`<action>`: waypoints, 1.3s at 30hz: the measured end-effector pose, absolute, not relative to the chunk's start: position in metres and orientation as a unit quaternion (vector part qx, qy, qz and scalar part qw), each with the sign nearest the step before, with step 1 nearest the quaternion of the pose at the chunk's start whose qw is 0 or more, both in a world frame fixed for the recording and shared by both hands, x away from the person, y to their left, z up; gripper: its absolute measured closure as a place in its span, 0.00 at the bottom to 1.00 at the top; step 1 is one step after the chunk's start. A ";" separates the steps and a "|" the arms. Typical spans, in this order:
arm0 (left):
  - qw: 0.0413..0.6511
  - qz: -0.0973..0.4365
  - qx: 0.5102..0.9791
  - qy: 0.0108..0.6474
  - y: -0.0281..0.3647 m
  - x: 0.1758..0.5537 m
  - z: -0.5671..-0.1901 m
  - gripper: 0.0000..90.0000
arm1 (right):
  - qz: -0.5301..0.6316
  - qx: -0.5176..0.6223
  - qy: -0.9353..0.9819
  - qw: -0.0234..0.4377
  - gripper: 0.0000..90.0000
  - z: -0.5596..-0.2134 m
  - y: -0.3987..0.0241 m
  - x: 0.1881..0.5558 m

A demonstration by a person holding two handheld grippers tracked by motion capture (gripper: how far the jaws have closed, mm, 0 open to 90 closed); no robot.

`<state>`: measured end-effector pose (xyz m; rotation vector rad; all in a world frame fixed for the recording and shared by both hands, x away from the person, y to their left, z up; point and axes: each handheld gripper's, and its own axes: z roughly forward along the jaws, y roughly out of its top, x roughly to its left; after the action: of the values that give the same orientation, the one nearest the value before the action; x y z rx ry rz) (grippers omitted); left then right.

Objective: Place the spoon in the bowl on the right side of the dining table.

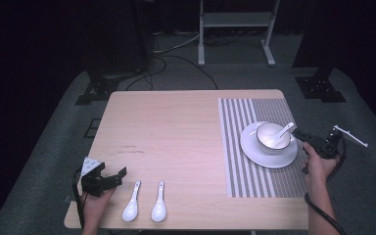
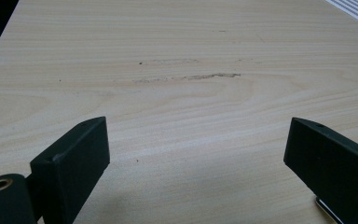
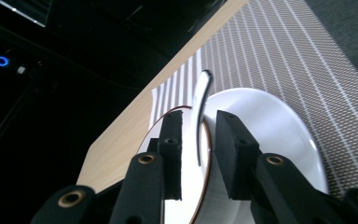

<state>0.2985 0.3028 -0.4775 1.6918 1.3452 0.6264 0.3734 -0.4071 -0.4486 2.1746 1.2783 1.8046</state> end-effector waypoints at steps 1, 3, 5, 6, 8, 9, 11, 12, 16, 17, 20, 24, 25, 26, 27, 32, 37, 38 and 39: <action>0.430 0.251 0.679 0.539 0.303 0.298 -0.477 0.06 | 0.584 0.699 0.412 0.017 0.78 -0.448 -0.407 0.373; 0.430 0.251 0.679 0.540 0.303 0.298 -0.477 0.06 | 0.587 0.696 0.414 0.015 0.77 -0.448 -0.406 0.372; 0.430 0.251 0.678 0.541 0.303 0.299 -0.477 0.06 | 0.594 0.688 0.417 0.009 0.74 -0.447 -0.404 0.370; 0.429 0.251 0.678 0.541 0.303 0.299 -0.477 0.06 | 0.595 0.685 0.419 0.006 0.73 -0.447 -0.404 0.370; 0.429 0.250 0.678 0.542 0.303 0.299 -0.477 0.06 | 0.599 0.681 0.421 0.003 0.72 -0.446 -0.402 0.369; 0.429 0.250 0.678 0.542 0.303 0.299 -0.477 0.06 | 0.599 0.681 0.421 0.003 0.72 -0.446 -0.402 0.369; 0.429 0.250 0.678 0.543 0.303 0.299 -0.477 0.06 | 0.605 0.674 0.425 -0.001 0.70 -0.445 -0.400 0.367; 0.428 0.251 0.677 0.543 0.303 0.299 -0.477 0.06 | 0.606 0.672 0.425 -0.001 0.69 -0.445 -0.400 0.366; 0.428 0.252 0.677 0.543 0.303 0.299 -0.477 0.06 | 0.611 0.665 0.429 -0.002 0.67 -0.443 -0.399 0.364; 0.428 0.252 0.677 0.543 0.303 0.299 -0.477 0.06 | 0.612 0.662 0.432 -0.004 0.66 -0.443 -0.399 0.361; 0.429 0.253 0.676 0.543 0.303 0.298 -0.478 0.06 | 0.616 0.657 0.435 -0.005 0.63 -0.443 -0.399 0.357; 0.428 0.252 0.677 0.543 0.303 0.298 -0.478 0.06 | 0.627 0.646 0.435 -0.010 0.60 -0.442 -0.400 0.350; 0.428 0.252 0.677 0.543 0.303 0.298 -0.478 0.06 | 0.629 0.642 0.437 -0.010 0.60 -0.442 -0.399 0.349; 0.428 0.253 0.677 0.543 0.303 0.298 -0.478 0.06 | 0.630 0.640 0.440 -0.012 0.59 -0.442 -0.399 0.348; 0.428 0.252 0.677 0.543 0.303 0.298 -0.478 0.06 | 0.631 0.638 0.442 -0.013 0.59 -0.441 -0.398 0.346; 0.431 0.249 0.675 0.544 0.304 0.298 -0.478 0.06 | 0.635 0.625 0.453 -0.016 0.56 -0.441 -0.393 0.341; 0.430 0.250 0.677 0.543 0.304 0.298 -0.477 0.06 | 0.634 0.618 0.465 -0.020 0.54 -0.442 -0.387 0.336; 0.431 0.249 0.676 0.543 0.304 0.298 -0.478 0.06 | 0.630 0.615 0.474 -0.018 0.53 -0.442 -0.383 0.334; 0.431 0.249 0.676 0.543 0.304 0.298 -0.477 0.06 | 0.630 0.613 0.477 -0.020 0.53 -0.443 -0.382 0.333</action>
<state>0.2978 0.3040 -0.4775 1.6872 1.3540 0.6210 0.3335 -0.3821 -0.4425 1.9493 1.5167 2.0049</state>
